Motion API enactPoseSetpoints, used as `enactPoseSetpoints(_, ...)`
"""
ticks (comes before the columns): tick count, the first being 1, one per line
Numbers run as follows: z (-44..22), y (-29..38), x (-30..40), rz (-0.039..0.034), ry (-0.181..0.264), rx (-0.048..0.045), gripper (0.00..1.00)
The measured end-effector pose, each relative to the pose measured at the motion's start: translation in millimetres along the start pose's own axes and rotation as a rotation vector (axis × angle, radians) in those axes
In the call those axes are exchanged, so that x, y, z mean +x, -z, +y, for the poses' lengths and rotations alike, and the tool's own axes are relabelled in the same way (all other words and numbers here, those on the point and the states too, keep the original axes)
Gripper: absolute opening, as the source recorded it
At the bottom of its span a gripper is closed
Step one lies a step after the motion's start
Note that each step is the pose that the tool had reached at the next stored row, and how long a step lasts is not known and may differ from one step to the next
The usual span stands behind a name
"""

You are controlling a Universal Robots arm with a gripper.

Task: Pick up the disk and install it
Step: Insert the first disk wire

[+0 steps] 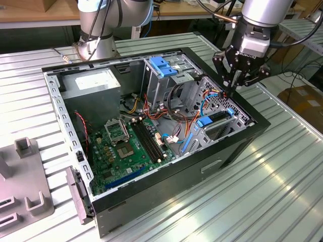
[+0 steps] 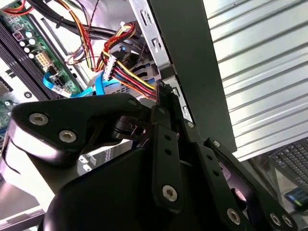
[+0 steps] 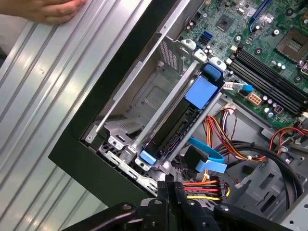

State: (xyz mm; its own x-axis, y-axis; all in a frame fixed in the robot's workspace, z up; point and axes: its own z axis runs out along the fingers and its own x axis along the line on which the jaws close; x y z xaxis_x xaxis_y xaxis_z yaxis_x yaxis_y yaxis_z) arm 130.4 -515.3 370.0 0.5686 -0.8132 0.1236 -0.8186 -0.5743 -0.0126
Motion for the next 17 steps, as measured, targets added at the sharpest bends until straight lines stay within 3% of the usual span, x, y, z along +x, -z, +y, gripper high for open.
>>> enactPoseSetpoints(9, 0.0, 0.0, 0.0, 0.0044, -0.111, -0.0161, 0.16)
enactPoseSetpoints(17, 0.0, 0.0, 0.0, 0.0061, -0.27, -0.0367, 0.16)
